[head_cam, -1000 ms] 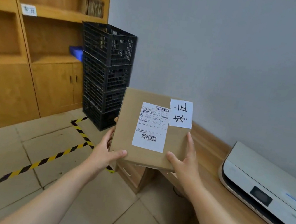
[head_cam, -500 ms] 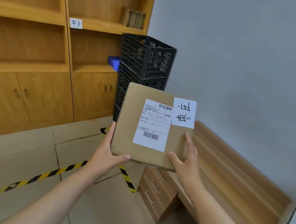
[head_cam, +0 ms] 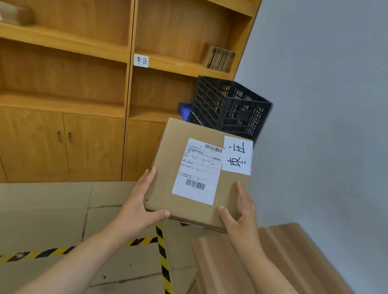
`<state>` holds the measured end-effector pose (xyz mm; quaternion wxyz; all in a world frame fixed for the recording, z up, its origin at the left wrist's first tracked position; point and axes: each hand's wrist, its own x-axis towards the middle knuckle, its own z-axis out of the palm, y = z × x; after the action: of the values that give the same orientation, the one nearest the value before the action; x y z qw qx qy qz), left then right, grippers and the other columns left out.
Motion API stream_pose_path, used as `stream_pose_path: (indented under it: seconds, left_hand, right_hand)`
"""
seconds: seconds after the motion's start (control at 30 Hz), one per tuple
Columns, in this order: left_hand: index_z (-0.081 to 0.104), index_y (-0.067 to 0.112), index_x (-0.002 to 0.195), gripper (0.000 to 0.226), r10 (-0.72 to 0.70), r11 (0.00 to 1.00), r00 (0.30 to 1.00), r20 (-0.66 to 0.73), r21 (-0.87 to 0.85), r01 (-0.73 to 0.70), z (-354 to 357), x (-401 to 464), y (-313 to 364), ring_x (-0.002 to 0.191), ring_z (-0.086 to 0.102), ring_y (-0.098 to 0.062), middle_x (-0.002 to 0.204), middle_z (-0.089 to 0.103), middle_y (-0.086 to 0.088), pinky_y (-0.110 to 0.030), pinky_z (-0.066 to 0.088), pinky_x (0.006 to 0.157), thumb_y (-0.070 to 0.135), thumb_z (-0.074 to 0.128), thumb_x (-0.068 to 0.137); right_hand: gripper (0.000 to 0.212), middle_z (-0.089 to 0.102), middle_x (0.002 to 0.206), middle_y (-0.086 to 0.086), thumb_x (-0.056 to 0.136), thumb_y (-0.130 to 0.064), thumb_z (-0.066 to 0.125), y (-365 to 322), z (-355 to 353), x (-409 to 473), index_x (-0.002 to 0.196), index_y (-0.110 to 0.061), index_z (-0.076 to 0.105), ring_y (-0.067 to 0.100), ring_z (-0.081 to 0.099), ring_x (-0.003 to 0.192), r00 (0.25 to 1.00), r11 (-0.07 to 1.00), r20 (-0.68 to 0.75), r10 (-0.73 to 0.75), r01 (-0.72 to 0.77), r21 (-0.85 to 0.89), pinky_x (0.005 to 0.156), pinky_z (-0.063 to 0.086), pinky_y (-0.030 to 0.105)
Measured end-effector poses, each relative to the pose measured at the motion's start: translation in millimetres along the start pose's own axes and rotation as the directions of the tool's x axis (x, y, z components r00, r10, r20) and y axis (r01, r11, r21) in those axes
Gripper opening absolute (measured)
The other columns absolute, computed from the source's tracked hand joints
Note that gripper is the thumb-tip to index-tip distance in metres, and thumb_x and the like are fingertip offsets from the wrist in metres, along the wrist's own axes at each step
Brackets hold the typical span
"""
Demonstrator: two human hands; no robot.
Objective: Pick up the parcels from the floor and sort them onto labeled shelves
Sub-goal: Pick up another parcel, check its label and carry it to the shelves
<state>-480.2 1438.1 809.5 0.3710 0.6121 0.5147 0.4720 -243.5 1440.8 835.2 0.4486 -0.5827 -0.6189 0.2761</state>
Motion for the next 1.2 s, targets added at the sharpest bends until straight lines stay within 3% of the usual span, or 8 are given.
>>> stream_pose_path:
  seconds: [0.2,0.53,0.63,0.7,0.87,1.03,1.2]
  left_hand:
    - [0.015,0.044,0.142,0.097,-0.057,0.997,0.993,-0.103,0.046,0.062,3,41,-9,0.134,0.008,0.002,0.156,0.004,0.013,-0.031,0.017,0.112,0.018,0.077,0.072]
    - [0.019,0.043,0.141,0.096,-0.102,0.993,0.970,-0.220,0.030,0.111,-45,127,-50,0.138,0.015,-0.006,0.155,0.011,0.011,-0.032,0.022,0.112,0.018,0.078,0.069]
    - [0.020,0.044,0.141,0.096,-0.102,0.993,0.966,-0.237,0.034,0.114,-71,165,-65,0.140,0.016,-0.010,0.155,0.013,0.010,-0.039,0.021,0.115,0.019,0.078,0.069]
    - [0.020,0.043,0.141,0.096,-0.102,0.994,0.964,-0.246,0.021,0.111,-91,193,-75,0.140,0.016,-0.012,0.155,0.015,0.008,-0.043,0.021,0.115,0.018,0.078,0.069]
    - [0.024,0.043,0.139,0.095,-0.105,0.994,0.956,-0.274,-0.012,0.106,-147,262,-99,0.140,0.017,-0.009,0.155,0.018,0.008,-0.039,0.022,0.115,0.015,0.079,0.067]
    - [0.026,0.042,0.139,0.094,-0.098,0.995,0.962,-0.256,-0.015,0.098,-186,326,-119,0.140,0.017,-0.007,0.155,0.018,0.008,-0.029,0.021,0.111,0.014,0.079,0.067]
    - [0.027,0.045,0.138,0.093,-0.116,0.993,0.970,-0.213,-0.054,0.107,-200,370,-137,0.139,0.018,-0.006,0.154,0.017,0.012,-0.032,0.024,0.112,0.015,0.079,0.068]
  right_hand:
    - [0.066,0.025,0.149,0.000,0.088,-0.020,0.061,19,18,65,0.142,-0.035,0.027,0.004,0.028,0.125,0.991,0.999,0.129,-0.042,0.040,0.014,0.104,0.026,0.025]
    - [0.062,0.021,0.150,-0.004,0.088,-0.022,0.060,13,88,166,0.142,-0.033,0.029,0.004,0.027,0.126,0.965,0.994,0.237,-0.109,0.103,0.038,0.104,0.026,0.022]
    - [0.062,0.016,0.153,-0.002,0.088,-0.024,0.060,6,120,204,0.142,-0.035,0.030,0.012,0.023,0.137,0.964,0.993,0.240,-0.117,0.113,0.029,0.113,0.025,0.033]
    - [0.061,0.015,0.153,-0.003,0.089,-0.025,0.060,-1,144,232,0.141,-0.035,0.030,0.013,0.021,0.139,0.962,0.992,0.244,-0.125,0.119,0.038,0.111,0.023,0.030]
    - [0.061,0.019,0.152,-0.001,0.087,-0.029,0.060,-18,208,306,0.140,-0.039,0.031,0.015,0.024,0.139,0.960,0.991,0.246,-0.136,0.136,0.018,0.114,0.029,0.045]
    - [0.058,0.020,0.152,0.000,0.087,-0.029,0.061,-27,255,360,0.137,-0.042,0.034,0.017,0.026,0.139,0.968,0.994,0.225,-0.113,0.108,0.034,0.113,0.031,0.045]
    - [0.059,0.021,0.152,0.001,0.087,-0.029,0.061,-21,279,401,0.137,-0.043,0.034,0.016,0.025,0.139,0.976,0.997,0.201,-0.080,0.077,0.022,0.113,0.029,0.045]
